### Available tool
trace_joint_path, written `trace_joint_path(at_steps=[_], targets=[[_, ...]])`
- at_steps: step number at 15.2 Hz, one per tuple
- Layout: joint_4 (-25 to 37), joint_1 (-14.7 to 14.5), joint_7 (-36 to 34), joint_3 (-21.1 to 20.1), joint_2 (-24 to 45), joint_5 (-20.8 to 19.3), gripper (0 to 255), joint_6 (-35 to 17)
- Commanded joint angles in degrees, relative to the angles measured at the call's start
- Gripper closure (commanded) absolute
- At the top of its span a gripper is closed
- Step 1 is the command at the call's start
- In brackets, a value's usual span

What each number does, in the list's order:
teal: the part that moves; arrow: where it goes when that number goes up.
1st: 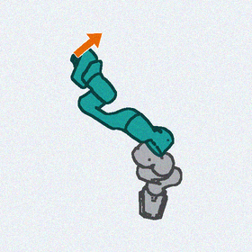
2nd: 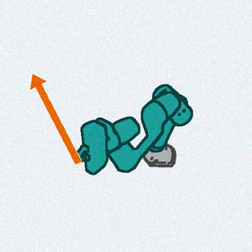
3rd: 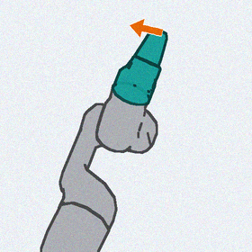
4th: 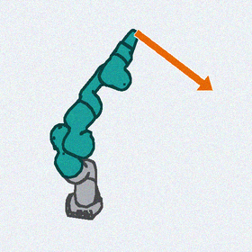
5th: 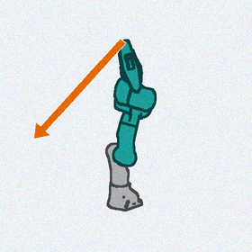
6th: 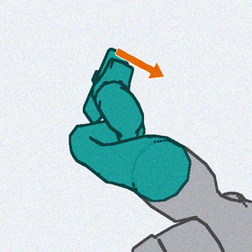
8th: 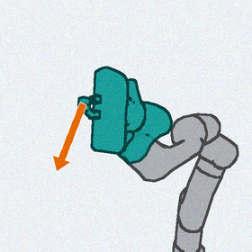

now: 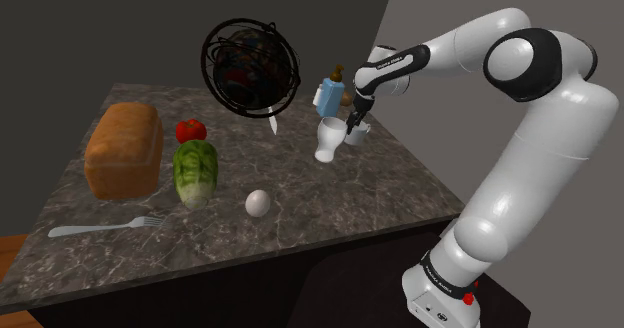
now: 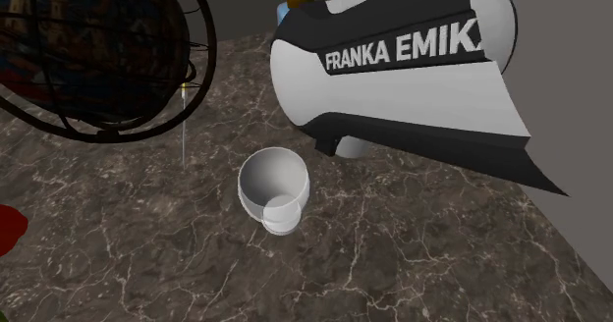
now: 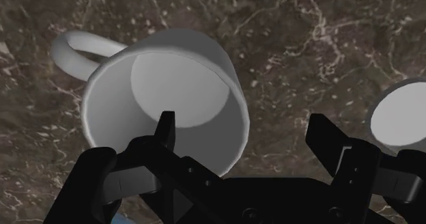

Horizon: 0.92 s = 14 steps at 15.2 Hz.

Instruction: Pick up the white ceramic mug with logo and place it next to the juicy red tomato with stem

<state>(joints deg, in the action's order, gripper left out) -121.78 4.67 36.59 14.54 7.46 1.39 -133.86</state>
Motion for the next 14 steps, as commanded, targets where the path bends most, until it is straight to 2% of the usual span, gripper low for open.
trace_joint_path(at_steps=[1,10,11,14], targets=[[-0.4,0.1,0.3,-0.1,1.2,0.4,0,-1.6],[-0.6,0.2,0.5,-0.1,2.0,0.8,0,-2.6],[-0.6,0.2,0.5,-0.1,2.0,0.8,255,-2.6],[-0.6,0.2,0.5,-0.1,2.0,0.8,255,-2.6]])
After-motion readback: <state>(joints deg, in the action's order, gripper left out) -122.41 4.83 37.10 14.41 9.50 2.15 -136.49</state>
